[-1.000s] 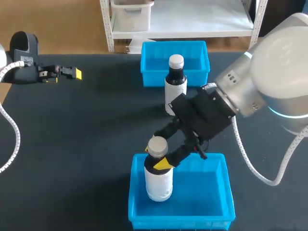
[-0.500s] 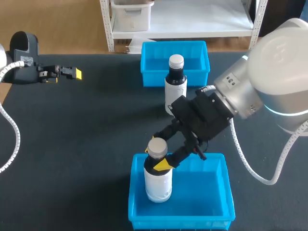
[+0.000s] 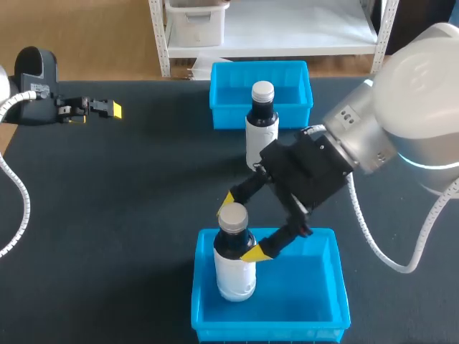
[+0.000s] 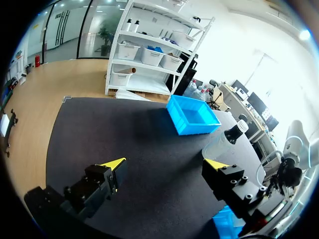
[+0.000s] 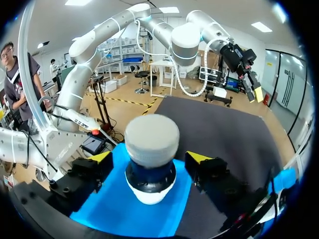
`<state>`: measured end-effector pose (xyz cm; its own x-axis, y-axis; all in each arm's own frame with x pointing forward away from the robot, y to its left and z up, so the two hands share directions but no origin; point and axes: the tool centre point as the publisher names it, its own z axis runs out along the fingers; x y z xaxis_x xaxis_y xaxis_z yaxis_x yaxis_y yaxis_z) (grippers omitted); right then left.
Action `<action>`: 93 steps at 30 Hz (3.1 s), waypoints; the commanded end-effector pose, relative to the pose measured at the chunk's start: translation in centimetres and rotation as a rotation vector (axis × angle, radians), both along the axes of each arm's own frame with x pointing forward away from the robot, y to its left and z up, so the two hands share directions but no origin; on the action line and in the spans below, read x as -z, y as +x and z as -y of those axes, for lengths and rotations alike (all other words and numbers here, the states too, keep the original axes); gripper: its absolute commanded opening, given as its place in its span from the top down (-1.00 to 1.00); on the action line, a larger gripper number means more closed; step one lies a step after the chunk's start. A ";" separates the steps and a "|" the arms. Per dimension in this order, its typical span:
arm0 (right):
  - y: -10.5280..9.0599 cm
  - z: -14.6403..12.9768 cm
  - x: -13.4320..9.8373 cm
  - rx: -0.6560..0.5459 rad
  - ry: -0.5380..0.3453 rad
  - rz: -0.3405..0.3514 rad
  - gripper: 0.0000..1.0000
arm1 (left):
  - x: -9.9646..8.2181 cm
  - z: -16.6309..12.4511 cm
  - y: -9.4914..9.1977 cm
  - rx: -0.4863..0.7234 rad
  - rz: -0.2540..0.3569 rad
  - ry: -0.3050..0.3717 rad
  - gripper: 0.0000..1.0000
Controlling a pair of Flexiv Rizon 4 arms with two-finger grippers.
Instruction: Pick up the bottle, and place it in the far bin if it is heavy, or in the near bin if it is light.
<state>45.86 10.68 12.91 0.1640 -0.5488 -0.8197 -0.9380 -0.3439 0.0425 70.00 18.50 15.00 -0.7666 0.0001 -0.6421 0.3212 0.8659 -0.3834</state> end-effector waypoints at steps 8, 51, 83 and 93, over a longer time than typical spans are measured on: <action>3.5 8.1 -0.4 0.167 -0.067 -0.016 -1.00 | 0.0 0.0 0.0 0.000 0.000 0.000 -1.00; 30.3 10.1 0.6 0.336 -0.098 0.018 -1.00 | 0.0 0.0 0.0 0.000 0.000 0.000 -1.00; 29.4 4.9 0.7 0.322 -0.077 -0.011 -1.00 | 0.0 0.0 0.0 0.000 0.000 0.000 -1.00; 29.1 4.6 0.8 0.317 -0.079 -0.015 -1.00 | 0.0 0.0 0.0 0.000 0.000 0.000 -1.00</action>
<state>75.01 6.01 12.05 -0.0369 -0.6317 -0.7743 -0.9969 -0.0302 0.0722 70.00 18.50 15.00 -0.7666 0.0001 -0.6421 0.3212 0.8659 -0.3834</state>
